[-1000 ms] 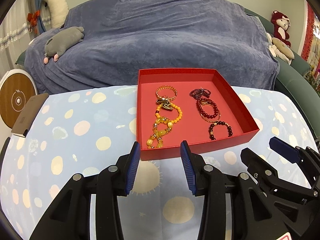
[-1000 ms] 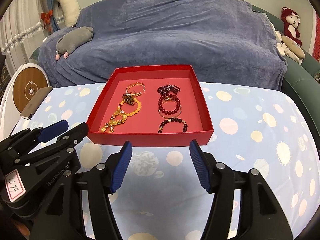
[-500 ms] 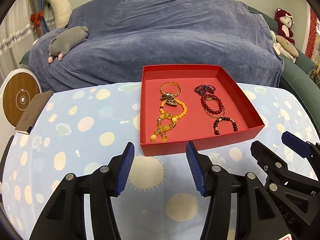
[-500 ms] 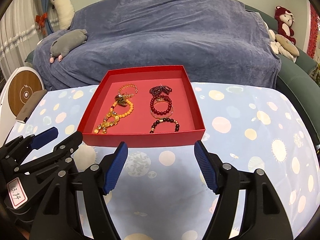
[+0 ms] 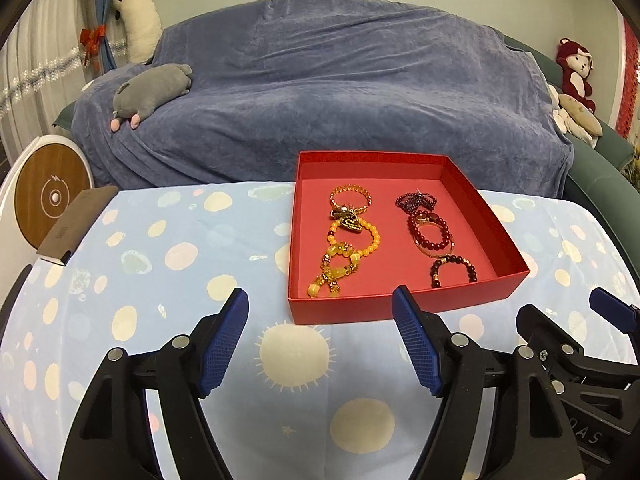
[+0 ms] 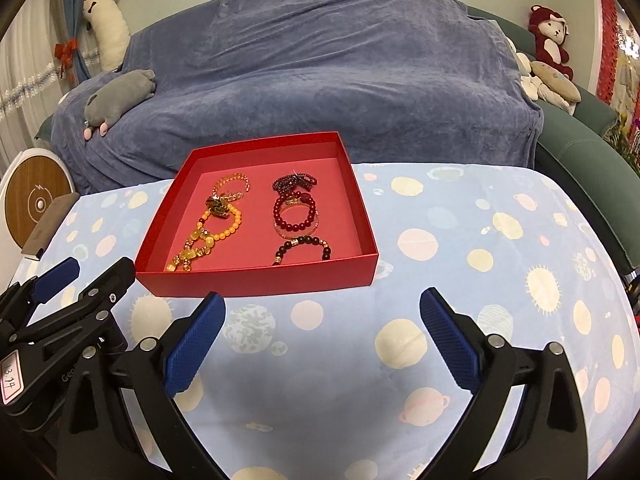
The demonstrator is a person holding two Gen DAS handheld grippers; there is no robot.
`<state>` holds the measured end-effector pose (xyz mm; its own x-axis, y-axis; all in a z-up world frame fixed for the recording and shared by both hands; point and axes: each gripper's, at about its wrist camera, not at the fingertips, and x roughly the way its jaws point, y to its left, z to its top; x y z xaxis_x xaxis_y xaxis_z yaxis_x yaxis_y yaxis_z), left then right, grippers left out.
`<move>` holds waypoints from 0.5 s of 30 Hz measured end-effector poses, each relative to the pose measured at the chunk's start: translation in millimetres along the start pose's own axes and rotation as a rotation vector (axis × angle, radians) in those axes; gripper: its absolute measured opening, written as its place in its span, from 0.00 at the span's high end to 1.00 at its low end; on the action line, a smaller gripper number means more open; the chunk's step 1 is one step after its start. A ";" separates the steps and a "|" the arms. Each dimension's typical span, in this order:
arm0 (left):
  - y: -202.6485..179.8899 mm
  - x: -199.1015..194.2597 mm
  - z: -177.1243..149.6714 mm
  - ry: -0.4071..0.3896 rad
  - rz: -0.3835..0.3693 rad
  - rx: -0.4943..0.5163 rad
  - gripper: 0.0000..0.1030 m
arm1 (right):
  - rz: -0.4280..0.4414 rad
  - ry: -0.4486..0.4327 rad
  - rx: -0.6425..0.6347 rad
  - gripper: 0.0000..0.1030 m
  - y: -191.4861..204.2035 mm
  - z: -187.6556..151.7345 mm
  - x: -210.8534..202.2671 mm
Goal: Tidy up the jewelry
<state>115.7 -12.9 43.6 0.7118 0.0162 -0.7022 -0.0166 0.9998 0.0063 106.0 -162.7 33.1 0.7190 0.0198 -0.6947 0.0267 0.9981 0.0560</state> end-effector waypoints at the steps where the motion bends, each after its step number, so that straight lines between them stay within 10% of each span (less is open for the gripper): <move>1: -0.1 1.0 0.9 0.018 0.004 -0.001 0.31 | -0.001 0.000 -0.005 0.09 0.3 -0.5 -0.2; 15: -3.6 -1.4 -0.7 0.026 0.049 0.012 0.18 | -0.001 -0.003 -0.011 0.09 -3.0 -2.0 -3.9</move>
<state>114.3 -16.6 44.0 0.6919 0.0652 -0.7190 -0.0424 0.9979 0.0497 101.8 -165.6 34.2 0.7207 0.0191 -0.6930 0.0193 0.9987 0.0476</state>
